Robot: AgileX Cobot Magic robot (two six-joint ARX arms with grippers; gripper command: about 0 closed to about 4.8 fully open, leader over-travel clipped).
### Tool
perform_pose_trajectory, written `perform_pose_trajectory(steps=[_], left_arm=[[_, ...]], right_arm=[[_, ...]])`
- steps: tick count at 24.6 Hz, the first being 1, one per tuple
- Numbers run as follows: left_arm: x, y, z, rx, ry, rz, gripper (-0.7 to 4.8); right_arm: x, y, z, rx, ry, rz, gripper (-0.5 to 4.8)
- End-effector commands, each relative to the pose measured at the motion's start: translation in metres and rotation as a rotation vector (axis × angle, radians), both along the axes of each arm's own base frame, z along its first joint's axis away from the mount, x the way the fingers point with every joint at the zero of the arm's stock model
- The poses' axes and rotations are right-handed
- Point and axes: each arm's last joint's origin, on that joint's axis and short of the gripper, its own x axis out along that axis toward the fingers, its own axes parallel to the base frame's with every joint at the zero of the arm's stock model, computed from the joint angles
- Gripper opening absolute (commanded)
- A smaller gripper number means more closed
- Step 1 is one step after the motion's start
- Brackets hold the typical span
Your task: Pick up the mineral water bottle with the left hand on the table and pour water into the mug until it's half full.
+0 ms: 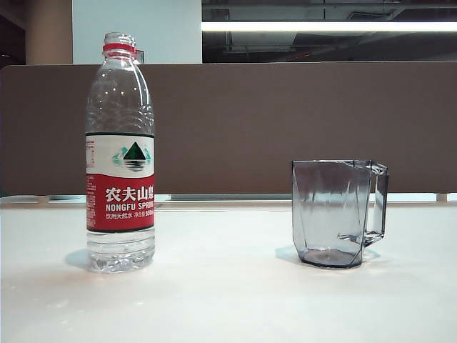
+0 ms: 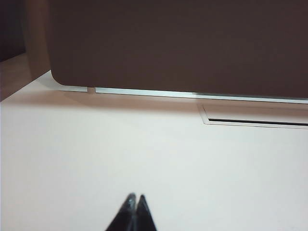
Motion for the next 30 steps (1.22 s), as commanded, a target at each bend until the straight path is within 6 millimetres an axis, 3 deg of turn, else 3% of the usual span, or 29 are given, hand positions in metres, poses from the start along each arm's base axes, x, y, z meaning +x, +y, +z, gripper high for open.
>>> perform_pose_trajectory(steps=[1, 12, 20, 30], left_arm=[[0.000, 0.000, 0.002, 0.001, -0.013, 0.005, -0.06], [-0.001, 0.000, 0.004, 0.001, -0.021, 0.005, -0.06], [-0.004, -0.003, 0.036, -0.004, -0.049, -0.076, -0.06], [0.013, -0.023, 0.078, -0.023, 0.022, -0.274, -0.06]], right_arm=[[-0.001, 0.000, 0.005, -0.002, -0.030, 0.005, -0.01], [-0.001, 0.000, 0.012, -0.005, -0.079, 0.005, -0.01], [-0.010, 0.002, 0.054, 0.007, -0.141, 0.030, -0.01], [-0.001, 0.015, 0.100, 0.016, -0.120, 0.178, -0.03]])
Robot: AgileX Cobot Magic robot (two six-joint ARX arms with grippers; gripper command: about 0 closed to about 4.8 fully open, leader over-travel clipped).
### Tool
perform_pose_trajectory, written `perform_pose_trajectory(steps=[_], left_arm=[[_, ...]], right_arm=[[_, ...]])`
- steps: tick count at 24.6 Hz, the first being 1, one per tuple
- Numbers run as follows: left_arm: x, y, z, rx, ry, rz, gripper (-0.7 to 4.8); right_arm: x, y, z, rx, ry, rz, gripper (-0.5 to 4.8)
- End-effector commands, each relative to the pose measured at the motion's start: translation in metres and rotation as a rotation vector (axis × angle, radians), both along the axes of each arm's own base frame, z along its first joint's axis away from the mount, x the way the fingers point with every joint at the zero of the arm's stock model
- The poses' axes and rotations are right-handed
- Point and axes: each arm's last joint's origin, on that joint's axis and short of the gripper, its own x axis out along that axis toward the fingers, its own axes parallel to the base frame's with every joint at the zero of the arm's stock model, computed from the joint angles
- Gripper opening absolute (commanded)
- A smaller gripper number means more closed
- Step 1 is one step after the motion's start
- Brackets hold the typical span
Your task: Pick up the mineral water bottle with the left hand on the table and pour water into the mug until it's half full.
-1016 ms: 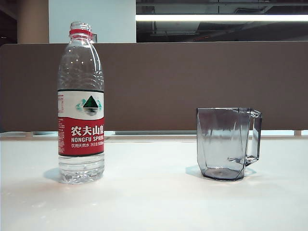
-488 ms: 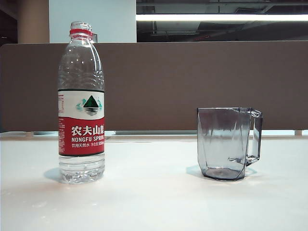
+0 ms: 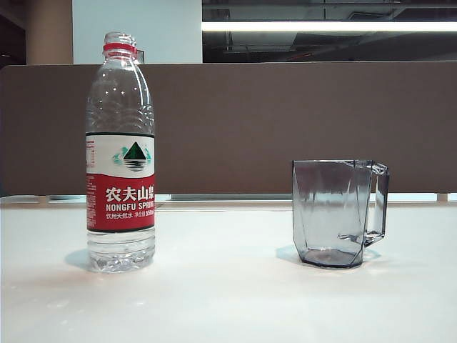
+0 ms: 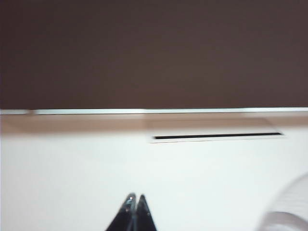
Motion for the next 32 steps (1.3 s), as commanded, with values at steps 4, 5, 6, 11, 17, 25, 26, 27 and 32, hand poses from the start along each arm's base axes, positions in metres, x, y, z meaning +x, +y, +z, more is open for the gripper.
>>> perform_pose_trajectory(steps=[4, 5, 6, 11, 17, 25, 26, 27, 32], left_arm=[[0.010, -0.021, 0.013, -0.003, -0.001, -0.166, -0.06], [0.012, -0.024, 0.013, -0.002, 0.002, -0.187, -0.06], [0.012, -0.027, 0.014, -0.001, 0.006, -0.206, -0.06], [0.014, -0.032, 0.014, 0.002, 0.016, -0.233, -0.06], [0.013, -0.034, 0.012, 0.005, 0.034, -0.320, 0.17], [0.016, -0.039, 0.004, 0.022, 0.091, -0.446, 4.79], [0.018, -0.040, 0.003, 0.023, 0.103, -0.447, 4.79], [0.020, -0.040, 0.002, 0.024, 0.114, -0.446, 4.79], [0.030, -0.046, -0.007, 0.028, 0.175, -0.502, 4.79]], right_arm=[[0.011, 0.015, 0.020, -0.002, 0.026, 0.136, -0.03], [0.012, 0.018, 0.022, -0.003, 0.035, 0.155, -0.03], [0.013, 0.021, 0.023, -0.004, 0.043, 0.175, -0.03], [0.012, 0.037, 0.031, -0.024, 0.128, 0.227, -0.03], [0.000, 0.056, 0.029, -0.072, 0.203, 0.361, -0.03], [-0.012, 0.072, 0.026, -0.111, 0.220, 0.447, -0.03], [-0.013, 0.073, 0.026, -0.114, 0.223, 0.459, -0.03], [-0.013, 0.074, 0.025, -0.119, 0.227, 0.466, -0.03], [-0.015, 0.076, 0.021, -0.149, 0.263, 0.493, -0.03]])
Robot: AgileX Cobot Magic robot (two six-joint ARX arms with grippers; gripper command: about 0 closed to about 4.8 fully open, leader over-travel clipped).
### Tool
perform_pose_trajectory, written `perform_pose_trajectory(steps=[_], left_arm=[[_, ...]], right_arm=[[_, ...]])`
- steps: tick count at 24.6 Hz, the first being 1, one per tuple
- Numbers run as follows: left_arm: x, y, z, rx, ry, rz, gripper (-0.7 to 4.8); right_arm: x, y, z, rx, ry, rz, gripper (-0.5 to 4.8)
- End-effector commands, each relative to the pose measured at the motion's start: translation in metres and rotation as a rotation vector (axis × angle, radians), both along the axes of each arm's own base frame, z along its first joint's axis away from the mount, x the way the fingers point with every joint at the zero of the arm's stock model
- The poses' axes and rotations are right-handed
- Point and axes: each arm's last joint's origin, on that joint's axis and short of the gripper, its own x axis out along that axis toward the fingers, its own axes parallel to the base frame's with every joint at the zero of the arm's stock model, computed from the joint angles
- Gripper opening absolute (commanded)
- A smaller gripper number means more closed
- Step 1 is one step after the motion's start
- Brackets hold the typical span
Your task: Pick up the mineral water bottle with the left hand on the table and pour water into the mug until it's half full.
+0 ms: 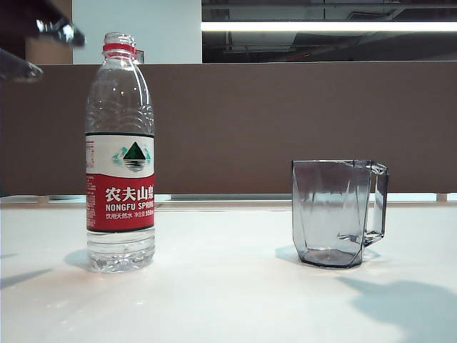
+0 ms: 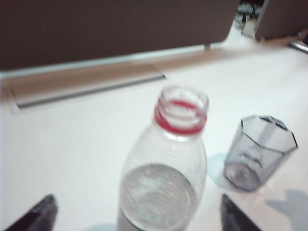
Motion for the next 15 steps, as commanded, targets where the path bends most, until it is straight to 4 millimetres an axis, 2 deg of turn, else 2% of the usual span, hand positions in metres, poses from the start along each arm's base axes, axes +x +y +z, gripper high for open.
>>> perform_pose_trajectory(steps=[1, 6, 11, 15], left_arm=[[0.007, -0.005, -0.003, -0.006, 0.011, -0.066, 4.79], [0.026, -0.012, -0.009, -0.010, 0.008, -0.085, 4.79], [0.045, -0.021, -0.027, 0.033, 0.029, -0.159, 4.79], [0.052, -0.025, -0.033, 0.024, 0.026, -0.240, 4.79]], right_arm=[[-0.002, 0.000, 0.000, -0.017, 0.014, 0.007, -0.03], [-0.003, -0.001, -0.006, -0.060, 0.065, 0.018, -0.02], [-0.004, 0.000, -0.007, -0.044, 0.086, 0.063, -0.02], [-0.004, 0.000, -0.007, -0.047, 0.091, 0.068, -0.02]])
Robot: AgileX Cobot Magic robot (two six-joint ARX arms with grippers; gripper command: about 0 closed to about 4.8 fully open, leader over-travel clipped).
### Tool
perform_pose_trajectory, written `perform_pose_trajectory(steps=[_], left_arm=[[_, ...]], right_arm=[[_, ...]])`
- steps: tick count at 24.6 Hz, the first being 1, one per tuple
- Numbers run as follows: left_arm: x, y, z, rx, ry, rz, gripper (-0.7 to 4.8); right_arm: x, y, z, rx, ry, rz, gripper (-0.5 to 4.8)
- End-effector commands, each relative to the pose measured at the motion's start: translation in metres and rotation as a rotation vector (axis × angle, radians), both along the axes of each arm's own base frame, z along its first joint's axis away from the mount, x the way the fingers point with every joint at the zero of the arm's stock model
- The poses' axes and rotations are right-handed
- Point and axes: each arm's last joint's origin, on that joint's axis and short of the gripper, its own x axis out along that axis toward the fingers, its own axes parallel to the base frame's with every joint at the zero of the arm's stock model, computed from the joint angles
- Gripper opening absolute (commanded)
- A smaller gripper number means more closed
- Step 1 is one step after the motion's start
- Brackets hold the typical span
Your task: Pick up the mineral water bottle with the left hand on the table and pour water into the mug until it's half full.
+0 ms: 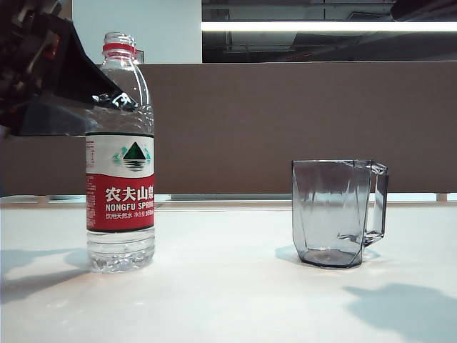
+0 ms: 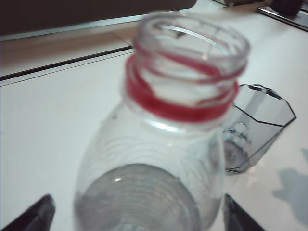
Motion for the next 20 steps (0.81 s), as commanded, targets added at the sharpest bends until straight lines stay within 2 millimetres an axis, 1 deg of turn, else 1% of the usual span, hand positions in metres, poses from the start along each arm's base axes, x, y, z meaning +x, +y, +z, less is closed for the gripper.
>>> perform_pose_trajectory(steps=[1, 8, 12, 15, 18, 20], left_arm=[[0.003, -0.003, 0.000, -0.020, -0.030, -0.070, 4.79], [0.010, -0.007, -0.008, -0.025, -0.020, -0.097, 4.79], [0.013, -0.013, -0.013, -0.022, -0.020, -0.115, 4.79], [0.016, -0.022, -0.023, -0.007, 0.007, -0.127, 4.79], [0.021, -0.024, -0.028, -0.006, -0.003, -0.103, 4.79], [0.023, -0.025, -0.028, -0.022, -0.023, -0.102, 4.79]], right_arm=[[0.000, 0.000, 0.004, 0.016, -0.009, 0.003, -0.02], [0.000, 0.000, 0.004, 0.015, -0.008, 0.003, -0.02], [0.000, 0.000, 0.003, 0.013, -0.006, 0.002, -0.02], [0.000, 0.000, 0.003, 0.013, -0.006, 0.002, -0.02], [0.000, 0.000, 0.003, 0.013, -0.005, 0.003, -0.02], [0.000, 0.000, 0.003, 0.013, -0.006, 0.003, -0.02]])
